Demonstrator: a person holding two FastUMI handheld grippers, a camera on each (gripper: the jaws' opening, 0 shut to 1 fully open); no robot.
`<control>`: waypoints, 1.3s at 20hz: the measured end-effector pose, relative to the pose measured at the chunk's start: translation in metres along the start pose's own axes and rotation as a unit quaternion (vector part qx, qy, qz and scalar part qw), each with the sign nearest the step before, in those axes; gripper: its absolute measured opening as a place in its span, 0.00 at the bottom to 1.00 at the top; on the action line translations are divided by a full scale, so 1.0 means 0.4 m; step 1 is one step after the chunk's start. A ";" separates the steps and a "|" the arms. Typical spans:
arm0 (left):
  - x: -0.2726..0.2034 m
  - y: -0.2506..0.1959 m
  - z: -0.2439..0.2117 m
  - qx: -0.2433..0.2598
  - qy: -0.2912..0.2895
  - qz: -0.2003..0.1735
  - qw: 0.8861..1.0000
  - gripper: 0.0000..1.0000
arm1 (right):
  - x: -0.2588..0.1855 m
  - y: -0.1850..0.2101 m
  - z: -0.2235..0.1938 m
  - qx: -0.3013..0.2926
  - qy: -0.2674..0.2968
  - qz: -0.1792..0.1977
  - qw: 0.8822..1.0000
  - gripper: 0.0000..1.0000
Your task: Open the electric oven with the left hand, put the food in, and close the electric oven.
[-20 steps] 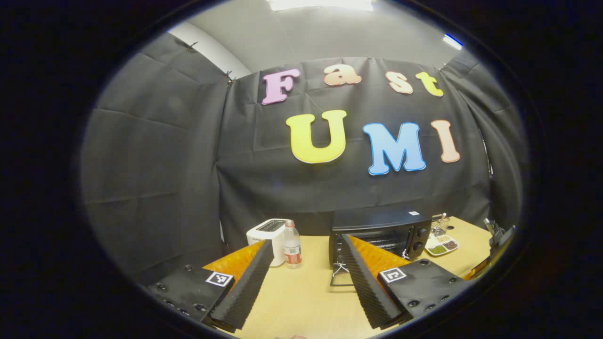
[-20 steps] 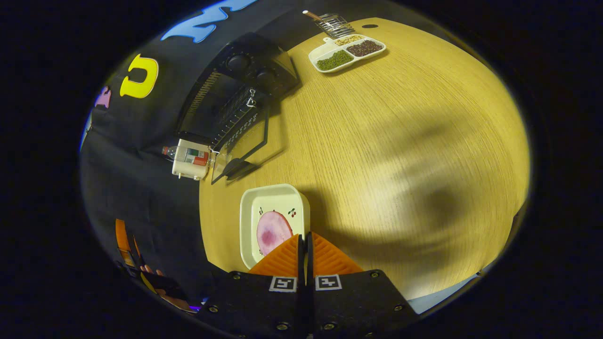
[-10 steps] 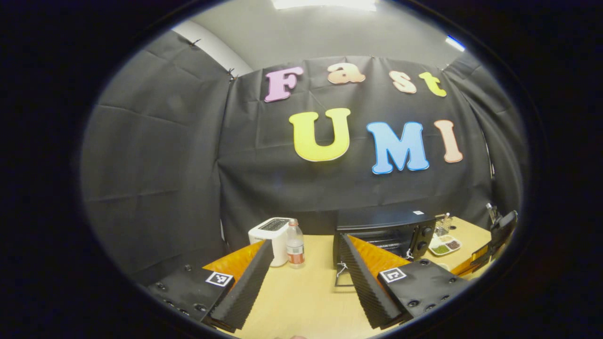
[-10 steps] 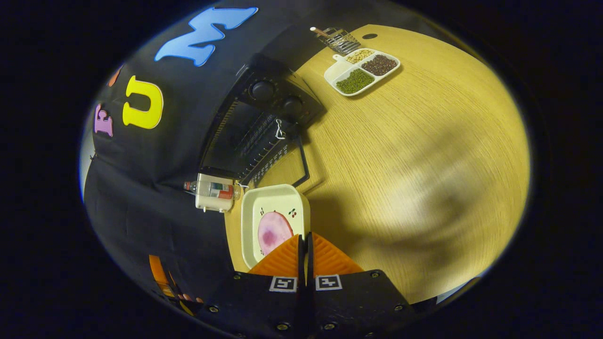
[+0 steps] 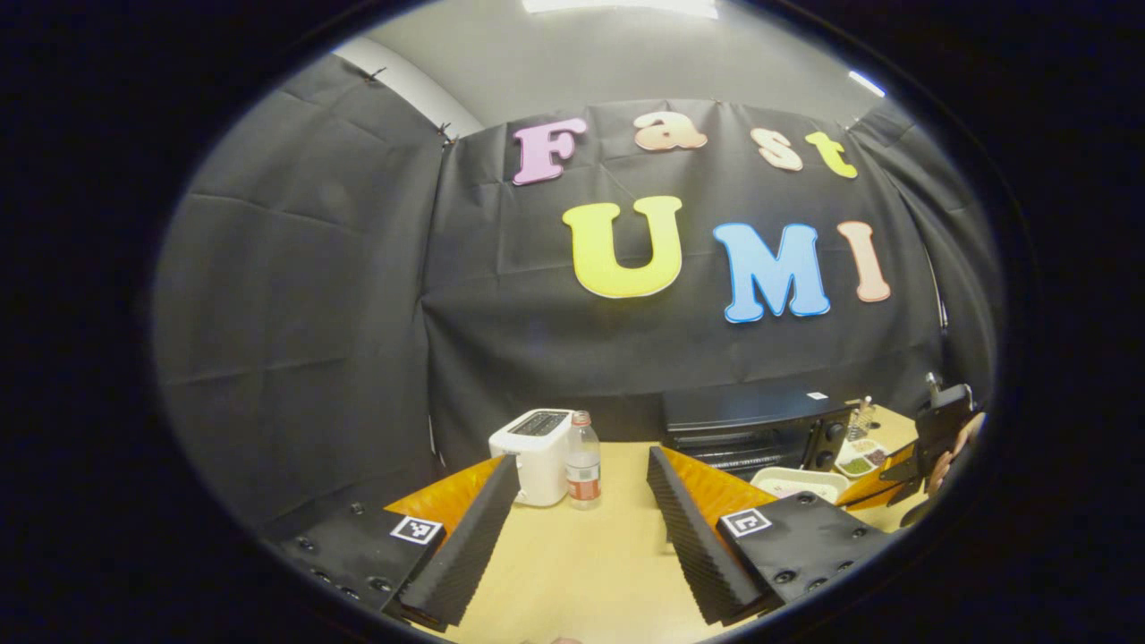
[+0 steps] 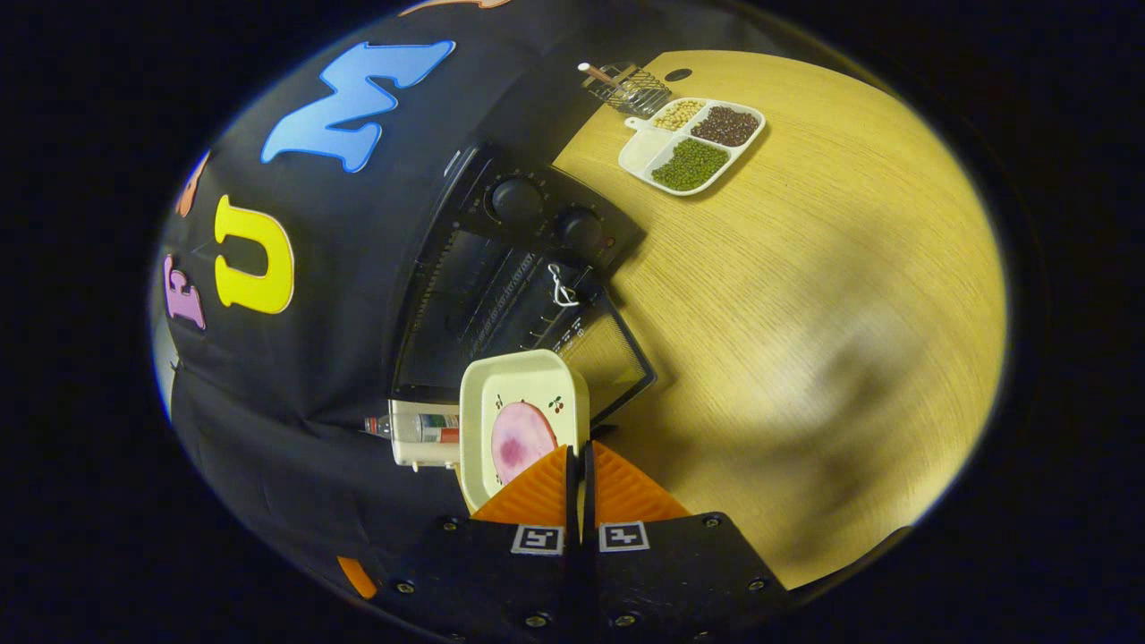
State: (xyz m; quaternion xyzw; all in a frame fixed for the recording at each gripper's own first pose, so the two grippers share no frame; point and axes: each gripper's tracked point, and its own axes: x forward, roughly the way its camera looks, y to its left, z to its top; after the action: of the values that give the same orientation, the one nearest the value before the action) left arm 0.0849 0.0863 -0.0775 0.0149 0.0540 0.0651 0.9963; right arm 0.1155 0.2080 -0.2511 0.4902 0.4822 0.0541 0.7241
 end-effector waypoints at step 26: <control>0.046 0.243 -0.080 0.028 0.045 0.070 0.996 0.91 | 0.328 0.179 0.165 0.232 -0.189 0.011 0.954 0.00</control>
State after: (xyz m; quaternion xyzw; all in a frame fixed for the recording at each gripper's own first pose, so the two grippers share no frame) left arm 0.0872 0.1859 -0.1076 0.0434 0.0995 0.1338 0.9850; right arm 0.2627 0.2736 -0.2778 0.6513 0.3301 -0.1455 0.6676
